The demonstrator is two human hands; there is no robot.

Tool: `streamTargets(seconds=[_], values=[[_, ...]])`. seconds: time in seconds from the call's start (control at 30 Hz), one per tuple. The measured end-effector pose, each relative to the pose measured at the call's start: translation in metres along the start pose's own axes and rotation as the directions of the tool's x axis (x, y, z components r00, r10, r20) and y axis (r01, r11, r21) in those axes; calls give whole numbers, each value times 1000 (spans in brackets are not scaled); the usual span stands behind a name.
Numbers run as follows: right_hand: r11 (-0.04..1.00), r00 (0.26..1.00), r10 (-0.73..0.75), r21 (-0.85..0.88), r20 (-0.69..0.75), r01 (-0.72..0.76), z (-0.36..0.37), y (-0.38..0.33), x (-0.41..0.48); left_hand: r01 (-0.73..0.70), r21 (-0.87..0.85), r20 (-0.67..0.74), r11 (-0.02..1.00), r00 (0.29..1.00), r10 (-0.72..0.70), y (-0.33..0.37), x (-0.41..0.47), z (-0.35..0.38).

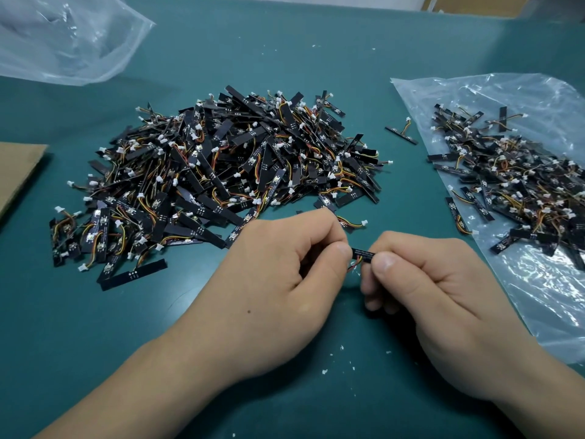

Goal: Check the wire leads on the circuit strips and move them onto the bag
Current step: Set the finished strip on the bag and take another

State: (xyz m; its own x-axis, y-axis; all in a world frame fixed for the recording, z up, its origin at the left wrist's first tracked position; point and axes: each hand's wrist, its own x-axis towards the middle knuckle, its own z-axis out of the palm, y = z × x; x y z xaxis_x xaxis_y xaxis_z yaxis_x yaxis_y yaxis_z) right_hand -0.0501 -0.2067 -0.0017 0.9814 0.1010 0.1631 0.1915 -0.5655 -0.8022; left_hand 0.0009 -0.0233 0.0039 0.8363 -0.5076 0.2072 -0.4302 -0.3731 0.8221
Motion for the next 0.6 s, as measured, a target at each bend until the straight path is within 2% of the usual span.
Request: streamTargets(seconds=[0.1, 0.33, 0.6], values=[[999, 1000, -6, -41, -5, 6, 1, 0, 0, -2, -9, 2, 1000, 1000, 2, 0, 0, 0], [1000, 1000, -26, 13, 5, 26, -1, -1, 0, -36, -39, 6, 999, 999, 36, 2, -1, -2], [999, 1000, -18, -29, 4, 18, 0, -1, 0, -21, -26, 1, 999, 1000, 21, 0, 0, -1]])
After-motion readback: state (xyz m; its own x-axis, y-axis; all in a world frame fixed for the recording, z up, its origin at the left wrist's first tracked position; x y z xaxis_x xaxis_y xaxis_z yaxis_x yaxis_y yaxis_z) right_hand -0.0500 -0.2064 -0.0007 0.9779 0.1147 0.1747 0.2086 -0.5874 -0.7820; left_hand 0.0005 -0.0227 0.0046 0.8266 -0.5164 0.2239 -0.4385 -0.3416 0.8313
